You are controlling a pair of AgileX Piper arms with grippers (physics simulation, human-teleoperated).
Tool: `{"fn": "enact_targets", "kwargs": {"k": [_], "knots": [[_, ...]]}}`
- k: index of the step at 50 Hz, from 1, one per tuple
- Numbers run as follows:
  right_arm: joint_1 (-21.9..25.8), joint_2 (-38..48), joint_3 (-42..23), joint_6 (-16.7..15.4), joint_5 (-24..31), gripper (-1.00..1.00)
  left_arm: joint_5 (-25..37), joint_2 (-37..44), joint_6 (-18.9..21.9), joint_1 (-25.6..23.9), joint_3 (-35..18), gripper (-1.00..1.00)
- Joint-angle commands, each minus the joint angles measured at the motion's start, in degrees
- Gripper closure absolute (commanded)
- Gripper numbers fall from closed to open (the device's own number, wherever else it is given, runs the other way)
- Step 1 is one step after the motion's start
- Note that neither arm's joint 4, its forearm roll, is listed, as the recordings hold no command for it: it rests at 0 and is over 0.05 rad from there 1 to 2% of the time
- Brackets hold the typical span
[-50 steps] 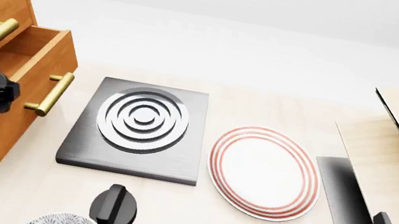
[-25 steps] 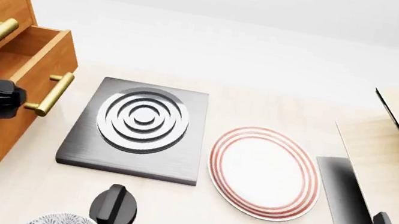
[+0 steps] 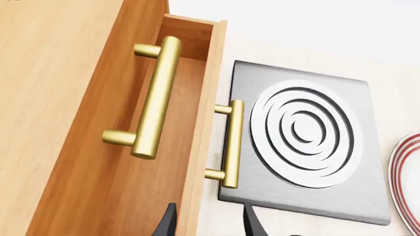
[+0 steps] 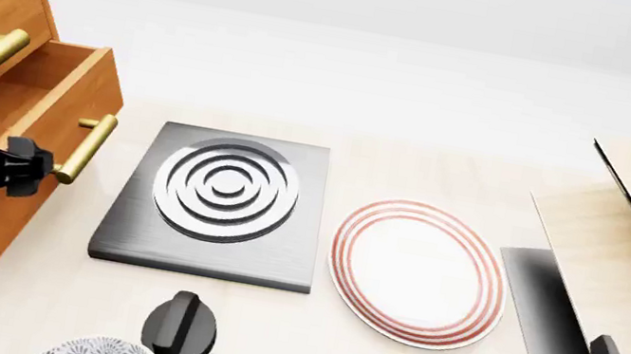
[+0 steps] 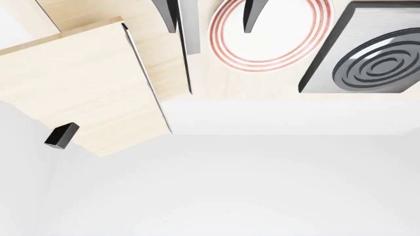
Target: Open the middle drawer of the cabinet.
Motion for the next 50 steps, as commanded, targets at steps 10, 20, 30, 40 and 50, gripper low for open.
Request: {"fn": "enact_targets", "kwargs": {"k": [10,20,30,40,50], "knots": [[0.09,0.03,0.1,0.06,-0.11,-1.0,0.52,-2.41,-0.53,-1.45,0.78,-1.0],[0.1,0.03,0.1,0.08,-0.13,-1.0,0.14,-1.88,-0.84,-2.78,0.97,-1.0],[0.1,0.03,0.1,0.08,-0.11,-1.0,0.4,-2.21,-0.71,-3.82,1.03,-1.0],[0.1,0.03,0.1,0.04,-0.1,-1.0,0.01,-1.26,-0.31,-4.4,0.72,-1.0],[0.09,0.03,0.1,0.06,-0.11,-1.0,-0.34,-0.2,-0.2,-5.17,0.25,-1.0]]}}
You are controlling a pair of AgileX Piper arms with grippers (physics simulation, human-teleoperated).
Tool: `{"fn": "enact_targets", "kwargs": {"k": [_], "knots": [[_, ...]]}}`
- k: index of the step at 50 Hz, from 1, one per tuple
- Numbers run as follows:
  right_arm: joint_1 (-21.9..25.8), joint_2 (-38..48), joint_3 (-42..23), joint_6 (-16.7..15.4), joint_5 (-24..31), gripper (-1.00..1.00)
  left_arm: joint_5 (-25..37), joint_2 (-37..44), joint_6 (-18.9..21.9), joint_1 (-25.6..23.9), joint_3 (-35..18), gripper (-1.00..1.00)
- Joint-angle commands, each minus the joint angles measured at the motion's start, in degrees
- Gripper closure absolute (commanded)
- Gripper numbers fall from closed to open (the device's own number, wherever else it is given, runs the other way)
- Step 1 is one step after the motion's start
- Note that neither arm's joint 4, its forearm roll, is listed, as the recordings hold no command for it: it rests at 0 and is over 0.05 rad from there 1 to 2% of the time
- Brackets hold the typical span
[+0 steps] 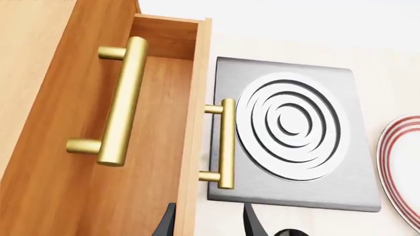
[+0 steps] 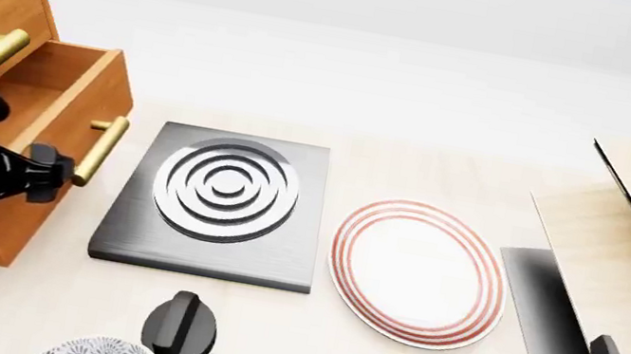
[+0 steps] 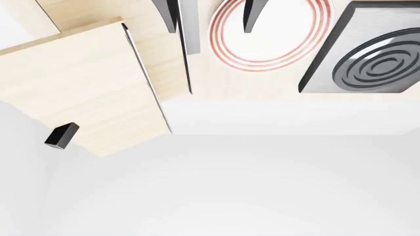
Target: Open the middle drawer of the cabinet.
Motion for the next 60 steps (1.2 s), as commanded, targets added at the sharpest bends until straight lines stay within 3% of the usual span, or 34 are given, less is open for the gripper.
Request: {"fn": "enact_targets", "kwargs": {"k": [1,60], "knots": [[0.09,0.03,0.1,0.06,-0.11,-1.0,0.84,-1.44,0.49,-0.92,-0.07,-1.0],[0.09,0.03,0.1,0.05,-0.12,-1.0,2.32,-1.47,-2.56,-8.2,-0.5,-1.0]]}}
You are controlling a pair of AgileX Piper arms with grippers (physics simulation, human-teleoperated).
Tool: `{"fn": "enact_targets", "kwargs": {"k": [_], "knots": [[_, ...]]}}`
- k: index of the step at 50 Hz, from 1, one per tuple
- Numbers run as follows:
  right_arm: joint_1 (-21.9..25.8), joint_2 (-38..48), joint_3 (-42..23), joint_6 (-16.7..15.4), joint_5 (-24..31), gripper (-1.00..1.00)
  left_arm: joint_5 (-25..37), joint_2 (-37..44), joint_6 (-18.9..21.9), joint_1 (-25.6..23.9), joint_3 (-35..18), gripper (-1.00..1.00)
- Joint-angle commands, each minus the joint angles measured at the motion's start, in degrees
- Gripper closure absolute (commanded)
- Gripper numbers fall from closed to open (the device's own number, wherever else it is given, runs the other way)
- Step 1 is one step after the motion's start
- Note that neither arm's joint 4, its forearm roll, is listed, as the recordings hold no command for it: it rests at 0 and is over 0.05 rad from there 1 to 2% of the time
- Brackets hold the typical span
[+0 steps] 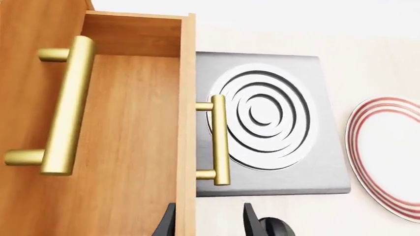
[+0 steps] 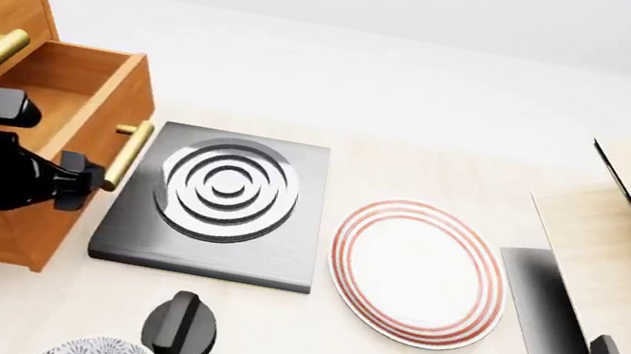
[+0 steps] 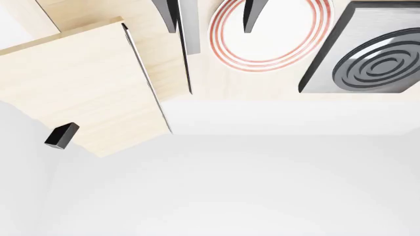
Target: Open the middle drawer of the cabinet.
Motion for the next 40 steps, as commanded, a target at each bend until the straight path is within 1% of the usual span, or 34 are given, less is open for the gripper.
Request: {"fn": "enact_targets", "kwargs": {"k": [1,23,40], "knots": [[0.09,0.03,0.1,0.07,-0.12,-1.0,1.12,-2.01,-0.38,-1.53,0.25,-1.0],[0.1,0.03,0.1,0.05,-0.13,-1.0,2.28,-2.43,-0.86,-4.09,-0.99,-1.0],[0.09,0.03,0.1,0.07,-0.12,-1.0,1.67,-1.02,-0.88,-6.01,-1.57,-1.0]]}}
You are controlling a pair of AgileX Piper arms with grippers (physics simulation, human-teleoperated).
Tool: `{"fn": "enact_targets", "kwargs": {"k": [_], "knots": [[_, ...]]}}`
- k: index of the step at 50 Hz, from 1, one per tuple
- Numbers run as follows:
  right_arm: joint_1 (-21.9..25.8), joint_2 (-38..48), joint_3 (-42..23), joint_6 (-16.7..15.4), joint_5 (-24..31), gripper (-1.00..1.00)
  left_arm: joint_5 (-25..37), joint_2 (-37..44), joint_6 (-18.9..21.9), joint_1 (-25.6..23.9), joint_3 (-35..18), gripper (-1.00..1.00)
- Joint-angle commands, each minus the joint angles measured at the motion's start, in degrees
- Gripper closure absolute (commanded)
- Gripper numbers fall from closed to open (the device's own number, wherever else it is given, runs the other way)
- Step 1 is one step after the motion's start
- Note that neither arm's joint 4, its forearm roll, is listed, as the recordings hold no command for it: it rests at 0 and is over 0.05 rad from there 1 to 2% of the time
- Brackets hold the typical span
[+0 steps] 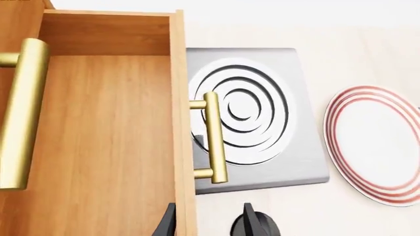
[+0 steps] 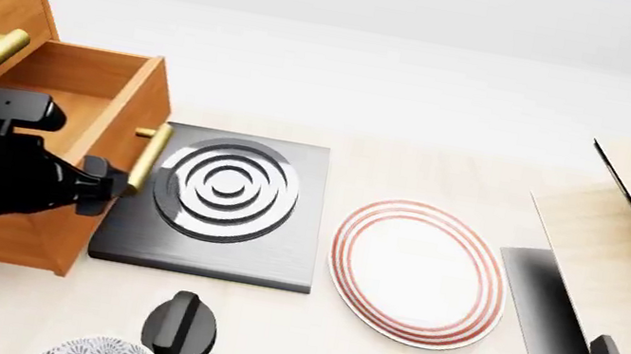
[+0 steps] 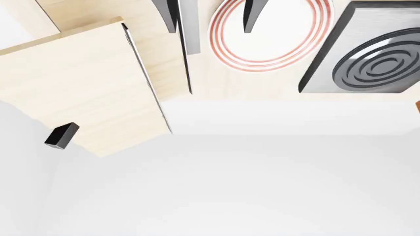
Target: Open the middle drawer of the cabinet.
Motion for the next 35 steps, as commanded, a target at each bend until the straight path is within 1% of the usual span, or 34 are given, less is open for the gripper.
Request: {"fn": "enact_targets", "kwargs": {"k": [1,35], "knots": [[0.1,0.03,0.1,0.06,-0.12,-1.0,1.07,-2.36,0.34,-1.35,-0.57,-1.0],[0.09,0.03,0.1,0.06,-0.12,-1.0,-0.87,1.43,-0.3,-4.87,-1.68,-1.0]]}}
